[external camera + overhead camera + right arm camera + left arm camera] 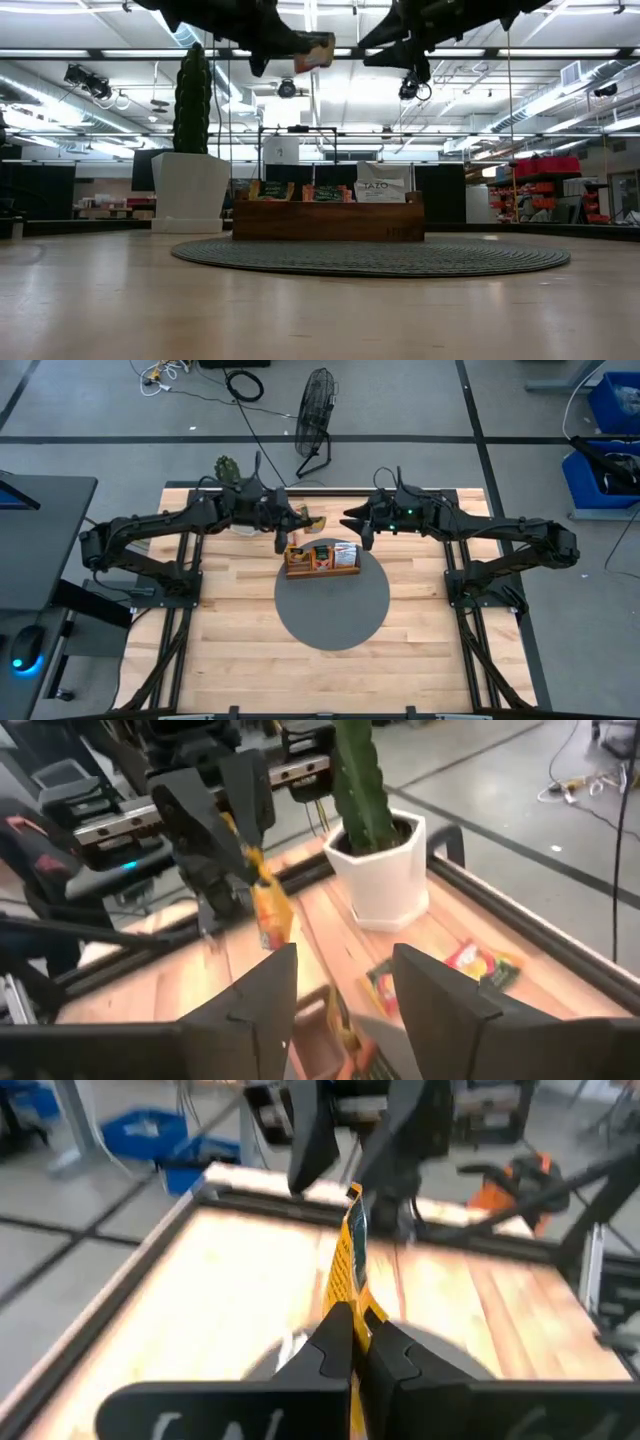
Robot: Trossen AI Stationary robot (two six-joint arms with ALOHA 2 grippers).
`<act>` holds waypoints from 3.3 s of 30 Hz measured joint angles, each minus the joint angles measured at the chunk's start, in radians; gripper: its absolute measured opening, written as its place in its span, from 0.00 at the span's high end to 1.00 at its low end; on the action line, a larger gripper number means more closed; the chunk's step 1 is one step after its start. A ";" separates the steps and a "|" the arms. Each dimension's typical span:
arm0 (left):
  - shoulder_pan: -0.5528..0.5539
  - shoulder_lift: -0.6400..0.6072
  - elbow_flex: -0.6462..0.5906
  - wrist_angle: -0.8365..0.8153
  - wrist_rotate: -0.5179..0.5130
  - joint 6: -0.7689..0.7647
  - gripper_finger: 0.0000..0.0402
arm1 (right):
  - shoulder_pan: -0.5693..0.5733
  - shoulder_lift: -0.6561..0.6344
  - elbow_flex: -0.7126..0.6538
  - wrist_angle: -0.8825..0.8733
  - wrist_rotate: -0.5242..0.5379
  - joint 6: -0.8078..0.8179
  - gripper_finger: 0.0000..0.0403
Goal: Pick & Place Tea
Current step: Put the orange tea bag into the left section of the wooden organizer
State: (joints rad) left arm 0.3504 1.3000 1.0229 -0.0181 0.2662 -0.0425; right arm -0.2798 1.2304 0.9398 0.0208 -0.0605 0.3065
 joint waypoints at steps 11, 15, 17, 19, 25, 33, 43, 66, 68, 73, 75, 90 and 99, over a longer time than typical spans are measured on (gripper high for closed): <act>-0.034 -0.033 -0.113 0.062 -0.024 -0.094 1.00 | 0.000 0.000 0.000 -0.073 0.035 -0.028 0.60; -0.054 -0.112 -0.245 0.158 -0.080 -0.108 1.00 | 0.000 0.000 0.000 -0.081 0.037 -0.035 0.60; -0.059 -0.131 -0.300 0.215 -0.083 -0.112 1.00 | 0.000 0.000 0.000 -0.084 0.037 -0.035 0.60; -0.063 -0.148 -0.350 0.251 -0.074 -0.134 1.00 | 0.000 0.000 0.000 -0.089 0.037 -0.035 0.60; -0.077 -0.140 -0.462 0.325 -0.050 -0.129 1.00 | 0.000 0.000 0.000 -0.105 0.045 -0.035 0.60; -0.079 -0.135 -0.580 0.394 -0.104 -0.069 1.00 | 0.000 0.000 0.000 -0.124 0.045 -0.033 0.60; -0.065 -0.035 -0.631 0.545 -0.079 0.029 1.00 | 0.000 0.000 0.000 -0.136 0.070 -0.019 0.60; -0.006 0.160 -0.632 0.652 -0.133 0.055 0.97 | 0.000 0.000 0.000 -0.158 0.071 0.016 0.60; -0.007 0.160 -0.632 0.652 -0.132 0.059 0.96 | 0.000 0.000 0.000 -0.158 0.071 0.011 0.60; -0.007 0.160 -0.632 0.650 -0.128 0.040 0.92 | 0.000 0.000 0.000 -0.158 0.071 0.007 0.60; -0.007 0.160 -0.632 0.650 -0.112 -0.001 0.90 | 0.000 0.000 0.000 -0.160 0.071 0.007 0.60; -0.007 0.140 -0.632 0.752 -0.104 -0.166 0.70 | -0.002 0.001 0.000 -0.188 0.071 0.027 0.60; -0.004 0.007 -0.631 0.821 -0.103 -0.272 0.71 | -0.066 0.016 0.000 -0.183 0.043 0.151 0.60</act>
State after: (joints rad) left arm 0.3462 1.3069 0.3920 0.8027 0.1631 -0.3147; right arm -0.3461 1.2464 0.9398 -0.1625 -0.0173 0.4578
